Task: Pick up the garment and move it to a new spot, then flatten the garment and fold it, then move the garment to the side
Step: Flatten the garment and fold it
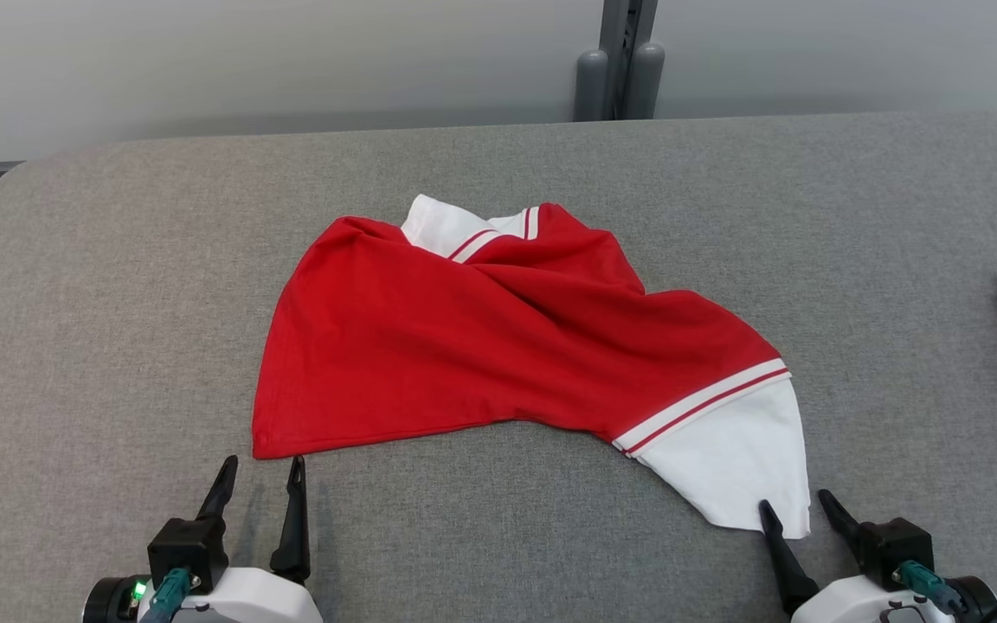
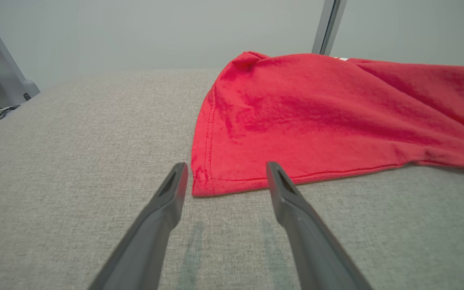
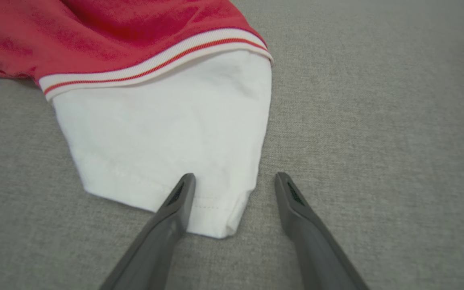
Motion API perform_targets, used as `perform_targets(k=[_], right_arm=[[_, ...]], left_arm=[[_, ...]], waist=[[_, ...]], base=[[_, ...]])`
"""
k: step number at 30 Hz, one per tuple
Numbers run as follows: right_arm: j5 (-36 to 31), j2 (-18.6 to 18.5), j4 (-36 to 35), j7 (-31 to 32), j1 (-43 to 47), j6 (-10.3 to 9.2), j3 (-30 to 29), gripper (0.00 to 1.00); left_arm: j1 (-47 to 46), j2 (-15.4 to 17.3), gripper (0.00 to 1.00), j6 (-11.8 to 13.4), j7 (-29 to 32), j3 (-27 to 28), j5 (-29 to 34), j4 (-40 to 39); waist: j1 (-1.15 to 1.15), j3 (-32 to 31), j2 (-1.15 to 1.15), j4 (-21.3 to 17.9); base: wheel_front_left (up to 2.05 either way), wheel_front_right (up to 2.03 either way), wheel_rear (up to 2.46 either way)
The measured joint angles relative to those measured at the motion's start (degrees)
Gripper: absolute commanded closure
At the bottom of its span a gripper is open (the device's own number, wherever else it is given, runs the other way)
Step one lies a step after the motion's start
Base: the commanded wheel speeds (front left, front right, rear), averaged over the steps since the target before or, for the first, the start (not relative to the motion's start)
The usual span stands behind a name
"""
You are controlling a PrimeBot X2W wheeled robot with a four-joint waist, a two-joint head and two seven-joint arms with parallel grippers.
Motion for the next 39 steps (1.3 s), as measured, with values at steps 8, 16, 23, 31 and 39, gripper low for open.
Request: perform_targets(k=[8,16,23,31,39], right_arm=[[1.2,0.2,0.4,-0.2,-0.6,0.02,0.9,1.0],[0.3,0.1,-4.7,0.2,-0.6,0.0,-3.4,1.0],[0.3,0.1,-6.8,0.2,-0.9,0.0,-3.7,1.0],[1.4,0.1,-9.8,0.2,-2.6,0.0,-2.4,1.0],[1.6,0.1,-11.2,0.2,-3.6,0.0,-2.4,1.0]], left_arm=[[-0.8,0.0,0.0,-0.1,0.0,0.0,-0.7,0.6],[-1.9,0.0,0.0,-0.5,0.0,0.8,-1.8,3.0],[-2.6,0.0,0.0,0.0,0.0,2.2,-4.3,5.1],[-5.1,0.0,0.0,-0.3,0.0,4.8,-5.8,7.0],[-7.0,0.1,1.0,-2.1,-0.3,4.4,-5.7,10.5]], waist=[[0.0,0.3,0.0,-0.7],[0.0,1.4,0.0,-2.4],[0.0,2.5,0.0,-3.7],[0.0,4.9,0.0,-4.7],[0.0,5.8,0.0,-5.0]], base=[[0.0,0.0,0.0],[0.0,0.0,0.0],[0.0,0.0,0.0],[0.0,0.0,0.0],[0.0,0.0,0.0]])
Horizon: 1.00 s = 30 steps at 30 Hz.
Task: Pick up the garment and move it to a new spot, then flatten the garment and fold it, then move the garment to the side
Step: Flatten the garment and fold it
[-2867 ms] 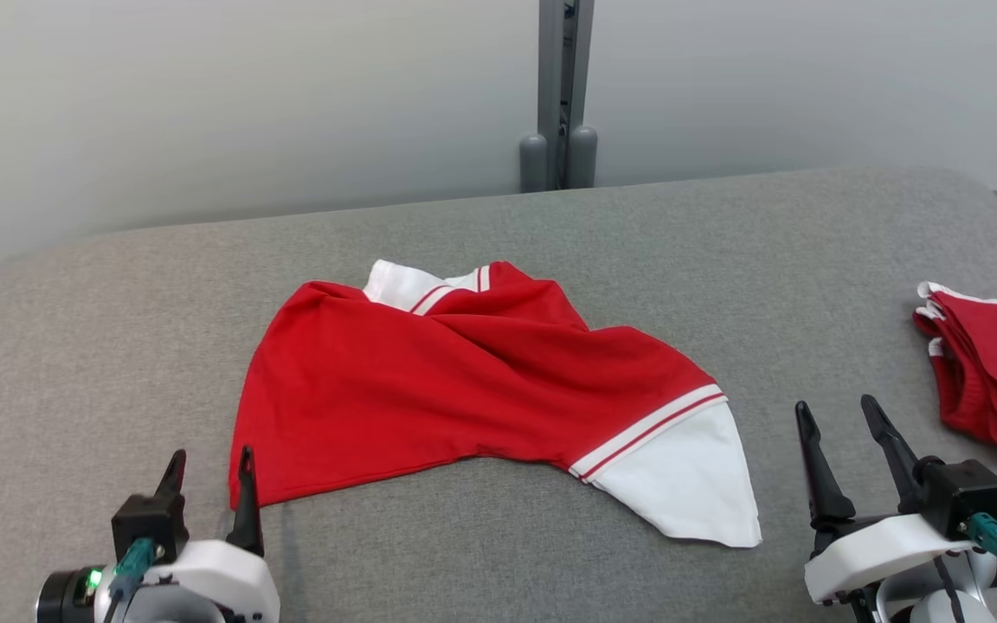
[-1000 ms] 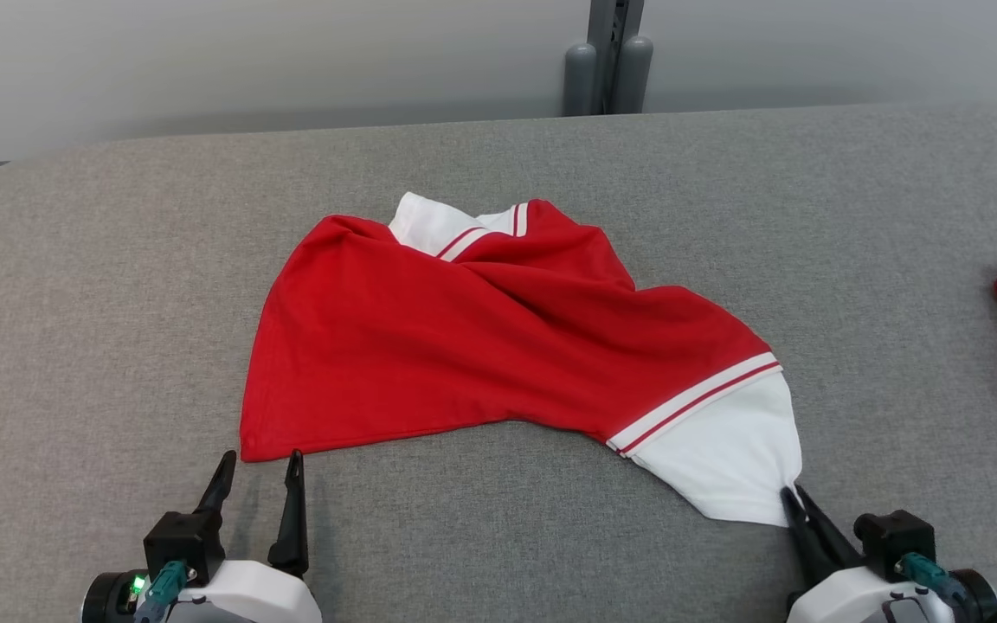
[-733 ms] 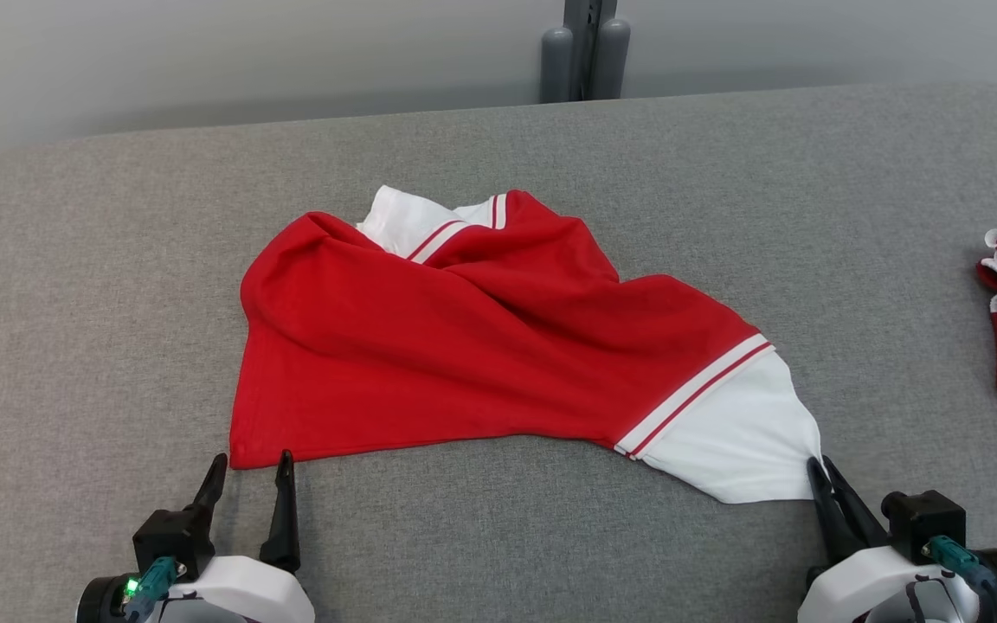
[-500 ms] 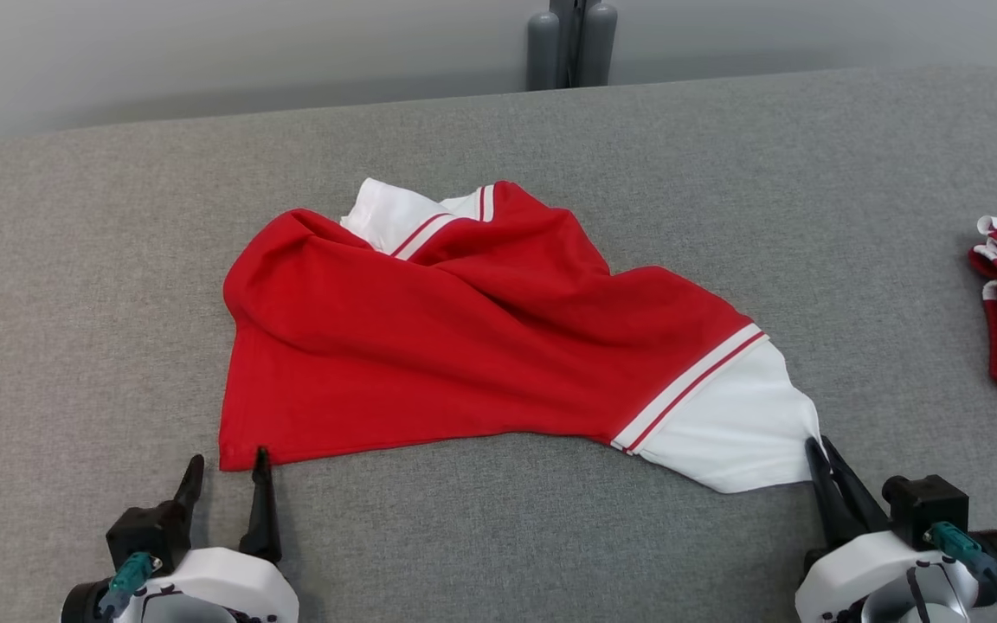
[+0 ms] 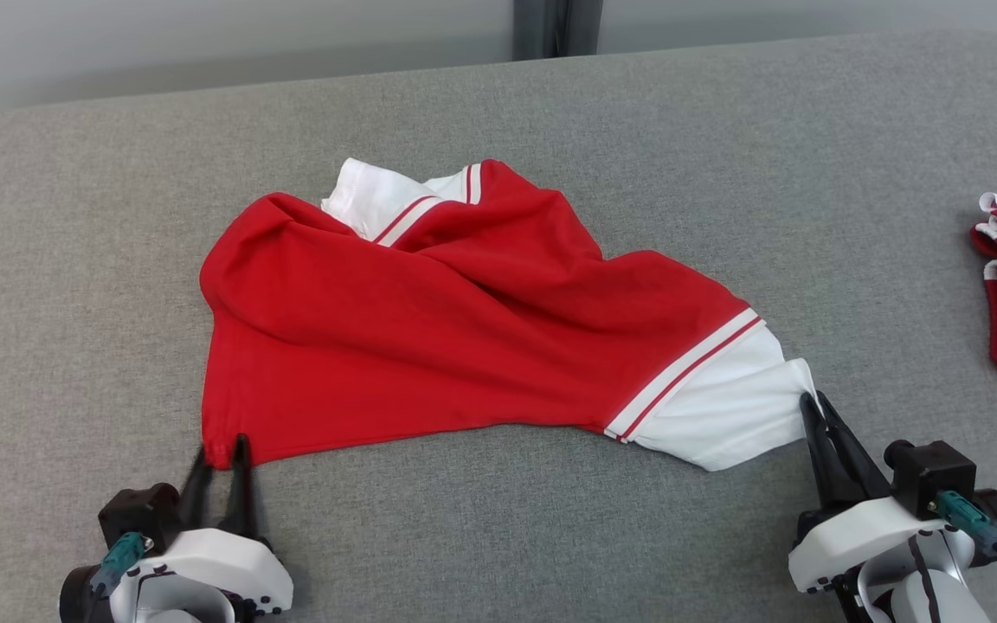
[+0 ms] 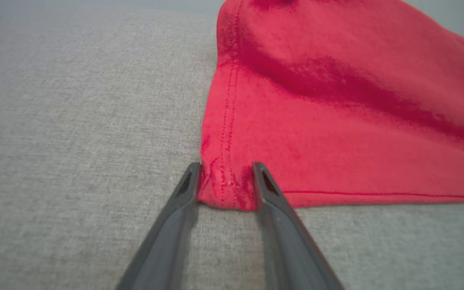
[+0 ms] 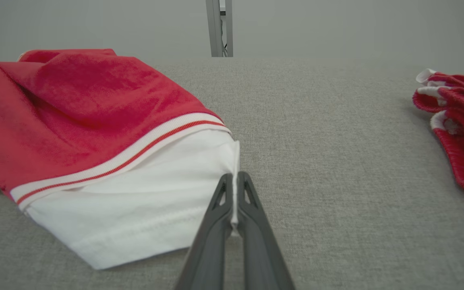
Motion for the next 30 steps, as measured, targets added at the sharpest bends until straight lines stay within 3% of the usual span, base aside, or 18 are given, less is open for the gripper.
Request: perform_targets(k=[13,18,20,24,30], right_arm=[[6.0,0.0,-8.8,0.0,-4.2,0.0,2.3,1.0],[8.3,-0.2,-12.4,0.0,-10.6,-0.01,1.4,1.0],[9.0,-1.2,-13.8,0.0,-15.2,-0.01,1.6,1.0],[9.4,-3.2,-14.3,0.0,-21.4,-0.01,2.1,1.0],[8.8,-4.1,-12.8,0.0,-30.2,-0.01,3.4,1.0]], left_arm=[[-1.6,0.4,1.0,-3.1,0.1,0.9,7.3,-14.4],[-7.5,3.9,1.0,-4.1,0.1,2.6,9.0,-16.1],[-12.3,6.9,1.0,-4.9,0.1,2.7,9.8,-16.1],[-19.0,10.1,1.0,-5.6,0.1,2.0,10.9,-14.4],[-28.5,12.5,1.0,-6.1,0.1,0.5,11.4,-11.0]], waist=[[0.0,-9.1,0.0,0.4],[0.0,-13.2,0.0,0.4],[0.0,-14.4,0.0,0.5],[0.0,-14.2,0.0,0.9],[0.0,-11.6,0.0,1.6]], base=[[0.0,0.0,0.0],[0.0,0.0,0.0],[0.0,0.0,0.0],[0.0,0.0,0.0],[0.0,0.0,0.0]])
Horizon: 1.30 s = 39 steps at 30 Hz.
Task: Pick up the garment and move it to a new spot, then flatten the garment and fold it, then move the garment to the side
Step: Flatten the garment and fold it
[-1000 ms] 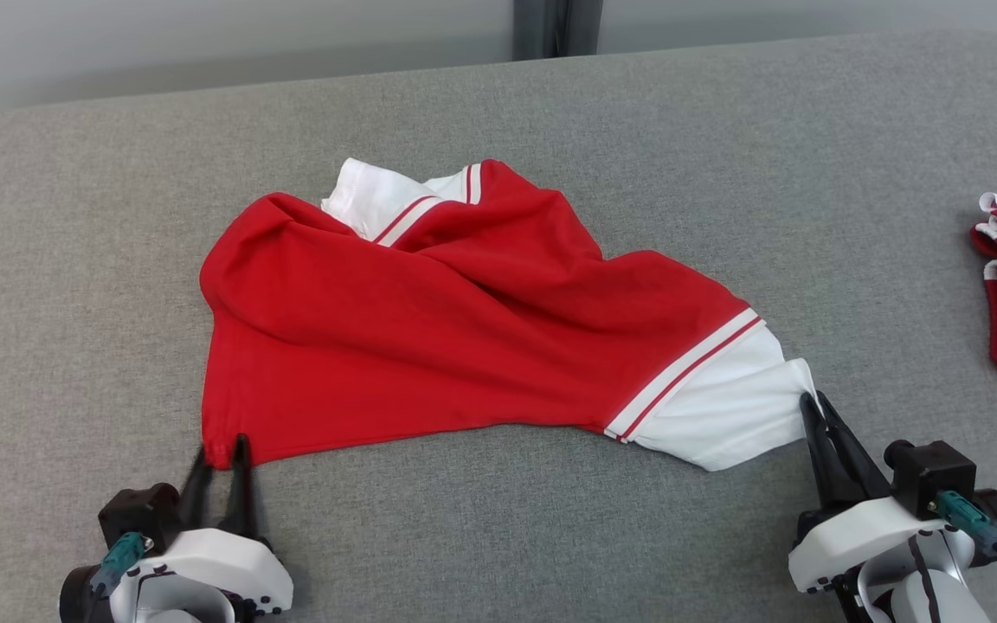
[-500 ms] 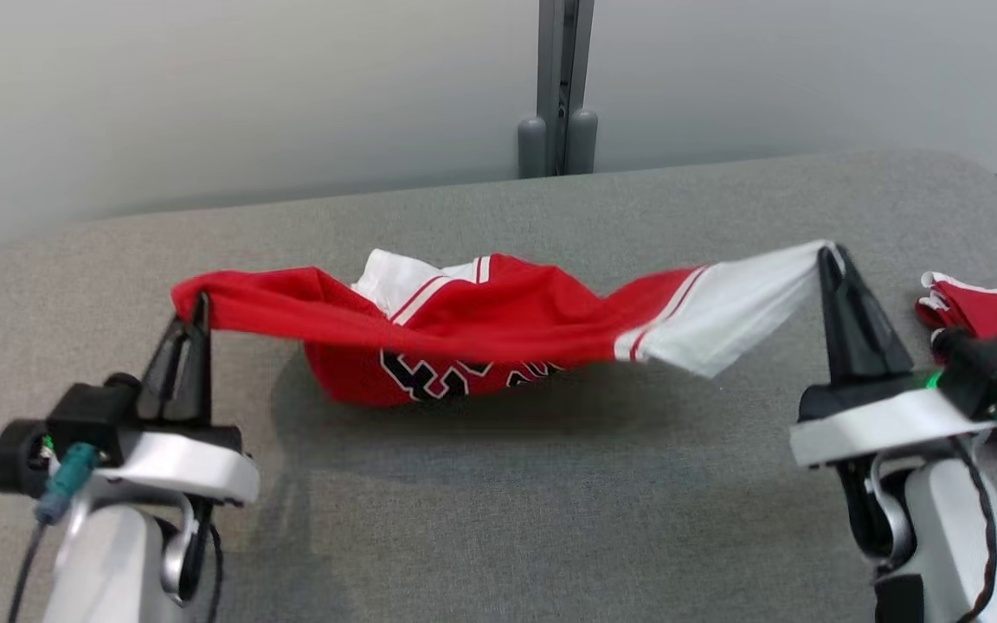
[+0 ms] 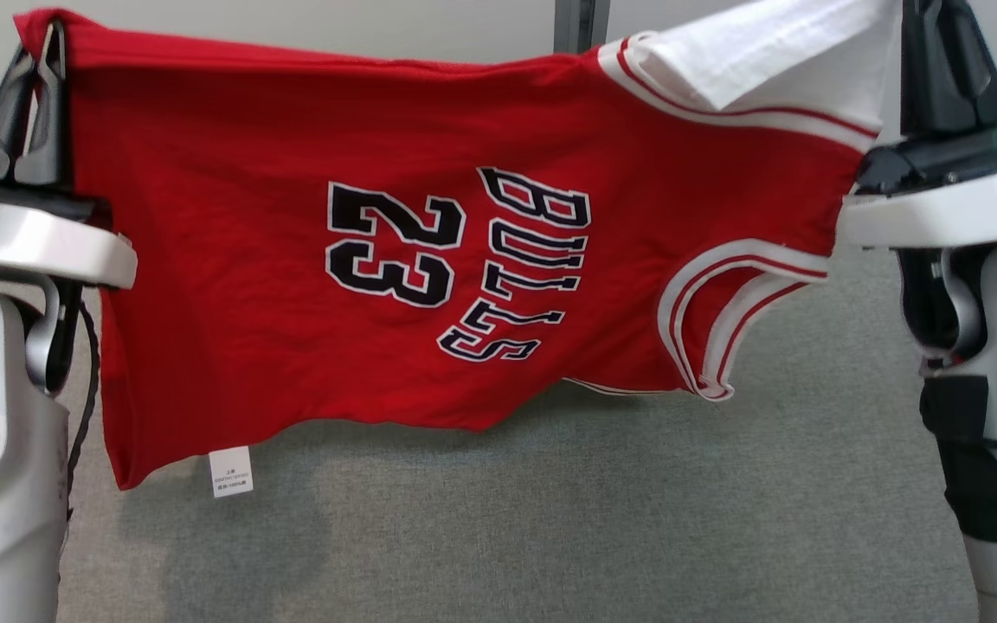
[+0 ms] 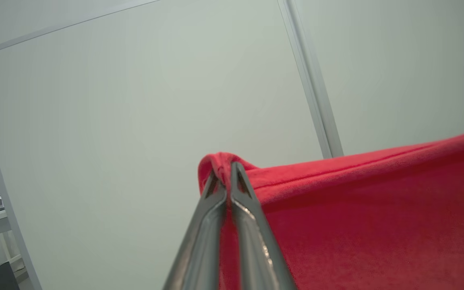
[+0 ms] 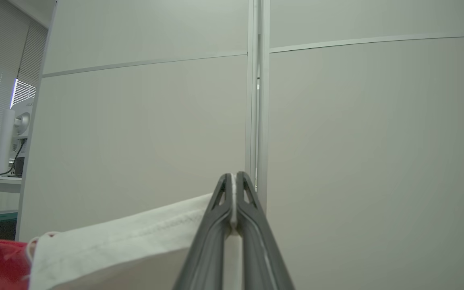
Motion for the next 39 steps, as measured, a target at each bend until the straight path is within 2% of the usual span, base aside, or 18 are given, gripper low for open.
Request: perform_targets(k=[6,12,13,16,19,23,27,30,33,36,39], right_arm=[[-3.3,-0.7,4.3,0.0,-9.7,0.0,-0.2,1.0],[-9.1,-2.0,9.7,0.0,-27.4,0.01,-1.3,1.0],[-9.1,-2.0,9.7,0.0,-27.4,0.01,-1.3,1.0],[-13.4,-3.5,12.9,0.0,-37.4,0.02,-3.7,1.0],[-17.6,-4.4,13.1,0.0,-45.7,0.02,-6.8,1.0],[-21.1,-5.6,12.0,0.0,-50.3,0.02,-8.5,1.0],[-21.3,-6.3,11.3,0.0,-48.1,0.03,-9.9,1.0],[-19.8,-6.8,10.5,0.0,-42.7,0.03,-9.6,1.0],[-15.8,-6.0,8.4,0.0,-33.7,0.03,-9.9,1.0],[-12.0,-4.4,5.1,0.0,-21.5,0.02,-10.1,1.0],[-9.5,-2.3,3.2,0.0,-8.5,0.01,-10.1,1.0]], left_arm=[[-9.3,0.7,1.0,-0.5,0.1,-3.7,0.1,6.3],[-25.6,3.3,1.0,-0.5,0.1,-5.5,1.4,11.5],[-25.6,3.3,1.0,-0.5,0.1,-5.5,1.4,11.5],[-33.5,4.4,1.0,0.7,0.1,-6.0,3.2,12.8],[-39.3,4.7,1.0,2.4,0.1,-6.0,3.9,11.5],[-43.2,5.2,1.0,3.6,0.0,-6.0,4.0,7.0],[-40.3,4.8,1.0,3.7,0.0,-5.8,2.6,7.3],[-35.2,2.9,1.0,4.2,0.0,-5.1,0.9,8.3],[-28.3,0.0,1.0,4.5,0.0,-4.5,-1.0,8.7],[-19.6,-4.4,1.0,4.9,0.0,-3.6,-2.9,8.7],[-11.8,-7.0,1.0,4.6,0.1,-3.0,-3.3,8.2]], waist=[[0.0,6.6,0.0,0.7],[0.0,15.7,0.0,1.6],[0.0,15.7,0.0,1.6],[0.0,20.2,0.0,2.0],[0.0,23.9,0.0,2.5],[0.01,27.1,0.0,3.4],[0.01,28.3,0.0,4.2],[0.01,29.0,0.0,4.2],[0.01,29.0,0.0,4.1],[0.01,28.1,0.0,4.2],[0.01,26.5,0.0,3.9]], base=[[0.0,0.0,0.0],[0.0,0.0,0.0],[0.0,0.0,0.0],[0.0,0.0,0.0],[0.0,0.0,0.0],[0.0,0.0,0.0],[0.0,0.0,0.0],[0.0,0.0,0.0],[0.0,0.0,0.0],[0.0,0.0,0.0],[0.0,0.0,0.0]])
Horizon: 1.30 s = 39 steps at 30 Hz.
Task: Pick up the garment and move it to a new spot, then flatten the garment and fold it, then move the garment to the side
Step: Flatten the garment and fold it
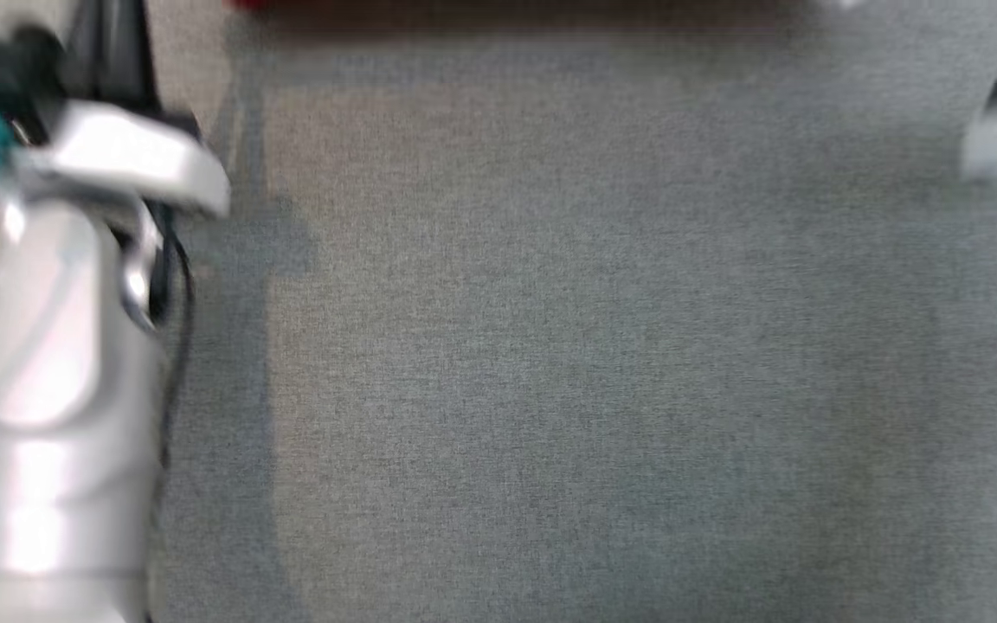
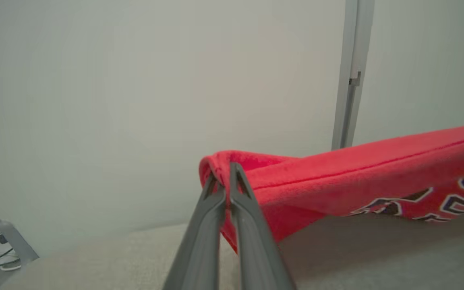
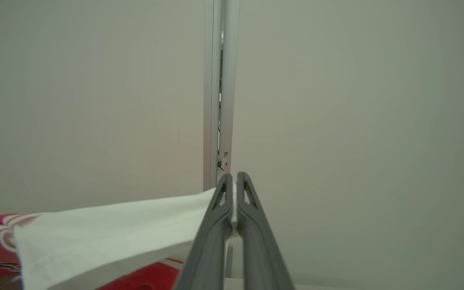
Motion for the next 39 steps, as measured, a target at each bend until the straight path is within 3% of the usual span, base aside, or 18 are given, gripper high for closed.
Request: perform_targets(k=[4,12,19,28,39], right_arm=[[2.3,2.5,-0.9,0.0,14.2,0.0,-0.8,1.0],[2.5,4.8,0.4,0.0,35.9,0.0,1.3,1.0],[3.0,5.6,4.1,0.0,43.9,0.01,2.0,1.0],[2.2,6.0,8.1,0.0,51.8,0.01,4.9,1.0],[2.8,6.0,8.3,0.0,59.5,0.0,6.7,1.0]], left_arm=[[10.4,-2.8,1.0,0.1,0.0,1.6,-0.6,0.1],[26.1,-4.8,1.0,-0.1,0.0,4.2,-0.2,0.2],[37.3,-5.5,1.0,0.5,0.0,6.9,-0.2,0.7],[51.6,-5.6,1.0,0.5,0.0,6.3,0.4,0.7],[58.8,-5.7,1.0,1.5,0.0,3.1,-1.1,-1.2]], waist=[[0.0,-3.1,0.0,-0.6],[0.0,-11.2,0.0,-1.7],[0.0,-18.4,0.0,-2.9],[-0.01,-27.7,0.0,-3.6],[-0.01,-32.4,0.0,-1.9]], base=[[0.0,0.0,0.0],[0.0,0.0,0.0],[0.0,0.0,0.0],[0.0,0.0,0.0],[0.0,0.0,0.0]])
